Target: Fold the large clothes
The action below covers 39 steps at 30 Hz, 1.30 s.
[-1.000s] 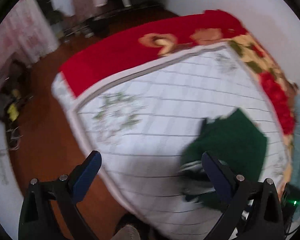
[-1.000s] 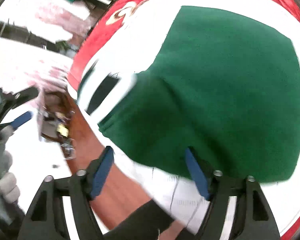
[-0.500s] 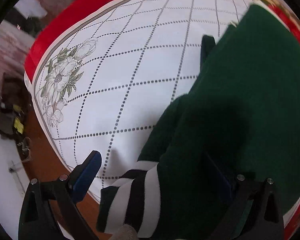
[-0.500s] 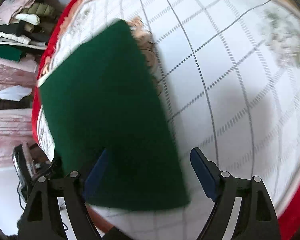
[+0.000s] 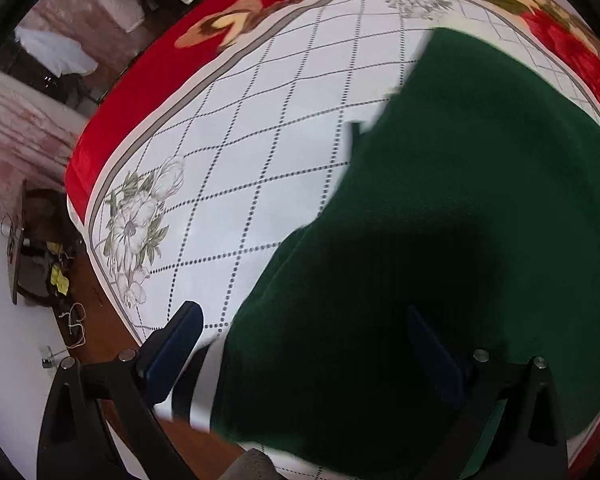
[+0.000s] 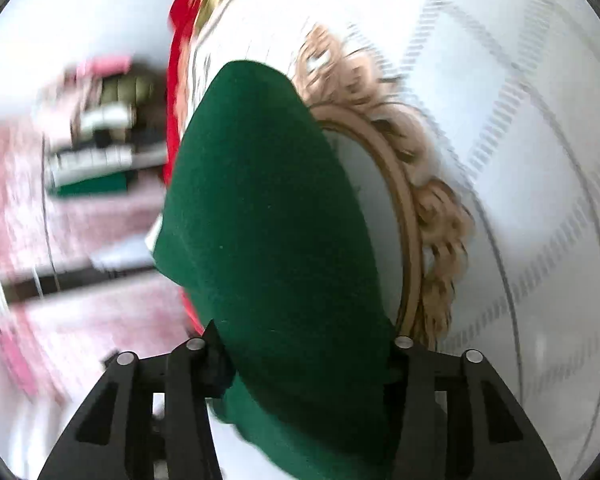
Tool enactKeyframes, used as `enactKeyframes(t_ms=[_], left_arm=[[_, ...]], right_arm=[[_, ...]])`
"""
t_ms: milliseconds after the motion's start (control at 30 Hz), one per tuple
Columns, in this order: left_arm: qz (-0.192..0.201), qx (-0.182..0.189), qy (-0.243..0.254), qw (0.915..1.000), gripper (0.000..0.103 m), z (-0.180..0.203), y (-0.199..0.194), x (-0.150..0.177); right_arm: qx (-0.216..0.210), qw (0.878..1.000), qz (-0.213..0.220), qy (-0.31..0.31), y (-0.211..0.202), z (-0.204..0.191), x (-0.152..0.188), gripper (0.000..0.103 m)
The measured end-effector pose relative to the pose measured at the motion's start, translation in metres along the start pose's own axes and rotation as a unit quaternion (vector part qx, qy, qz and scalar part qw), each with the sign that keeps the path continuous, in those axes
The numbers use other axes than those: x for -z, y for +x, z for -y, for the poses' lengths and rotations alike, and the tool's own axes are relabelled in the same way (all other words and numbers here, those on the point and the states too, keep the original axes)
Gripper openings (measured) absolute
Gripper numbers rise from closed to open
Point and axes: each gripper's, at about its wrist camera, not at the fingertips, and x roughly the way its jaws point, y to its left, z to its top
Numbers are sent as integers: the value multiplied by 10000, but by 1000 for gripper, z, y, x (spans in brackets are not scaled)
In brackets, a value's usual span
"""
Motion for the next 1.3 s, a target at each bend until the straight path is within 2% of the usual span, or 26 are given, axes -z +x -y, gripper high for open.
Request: enactKeyframes(t_ms=[67, 100, 133, 167, 200, 300, 367, 400, 500, 533, 567, 600, 633, 733, 767, 833, 867, 933, 1033, 1133, 1167, 1200, 1233, 1267, 1300], left_arm=[[28, 15, 129, 9999, 103, 7, -4, -1], [52, 43, 201, 9998, 103, 14, -9, 0], [65, 80, 245, 9996, 103, 17, -11, 1], [65, 125, 283, 9995, 103, 21, -12, 2], [57, 149, 327, 9993, 103, 29, -14, 3], [151, 157, 434, 9988, 103, 43, -23, 5], [332, 98, 551, 9979, 103, 50, -26, 4], [381, 49, 590, 9975, 103, 52, -26, 4], [407, -1, 593, 9974, 103, 55, -18, 0], [355, 23, 568, 9978, 103, 55, -13, -1], [308, 83, 522, 9981, 103, 54, -9, -3], [280, 118, 472, 9984, 103, 53, -6, -4], [253, 157, 445, 9986, 103, 53, -4, -6], [271, 245, 419, 9985, 103, 50, -1, -10], [269, 279, 391, 9985, 103, 48, 1, -11], [235, 329, 312, 9987, 103, 43, 7, -12], [220, 365, 282, 9987, 103, 41, 8, -12], [243, 394, 220, 9987, 103, 37, 3, -13], [143, 720, -73, 9973, 103, 25, -11, -6], [-52, 1177, -485, 9919, 103, 3, -29, 14], [-128, 1295, -665, 9893, 103, -8, -36, 26], [-161, 1365, -777, 9875, 103, -14, -40, 34], [-211, 1412, -896, 9857, 103, -22, -44, 46], [-276, 1431, -978, 9845, 103, -27, -45, 55], [-383, 1504, -1089, 9819, 103, -33, -46, 65]], right_arm=[[8, 9987, 210, 467, -28, 11, 24, 51], [144, 9972, 266, 690, -36, 21, 36, 53], [491, 9952, 249, 811, -42, 29, 46, 64], [925, 9931, 126, 709, -46, 33, 53, 73], [1259, 9908, 79, 497, -53, 31, 57, 75], [1927, 9808, 294, -108, -80, 16, 57, 75], [2459, 9651, 620, -652, -104, -11, 50, 75], [2473, 9638, 659, -745, -111, -19, 44, 75], [2168, 9665, 653, -1209, -124, -72, 23, 75], [2088, 9657, 527, -1453, -111, -96, 14, 70], [1875, 9677, 283, -1659, -91, -118, 4, 54], [1831, 9672, 139, -1756, -87, -121, 4, 48], [1915, 9612, -111, -1981, -65, -137, -4, 42], [2002, 9495, -617, -2337, 15, -164, -19, 35], [2188, 9426, -718, -2419, 30, -158, -14, 34], [2860, 9205, -800, -2540, 77, -154, -31, 29], [3056, 9175, -849, -2402, 92, -142, -41, 27], [3110, 9260, -963, -1913, 104, -127, -61, 26], [3095, 9213, -1102, -2080, 95, -139, -71, 26], [2821, 9222, -991, -2454, 48, -153, -48, 34], [2742, 9248, -855, -2495, 32, -155, -38, 51], [2608, 9299, -700, -2499, 14, -154, -27, 63], [2331, 9403, -485, -2431, -14, -149, -10, 83], [2182, 9467, -346, -2345, -33, -143, 2, 89], [2076, 9550, -178, -2112, -59, -127, 21, 89]])
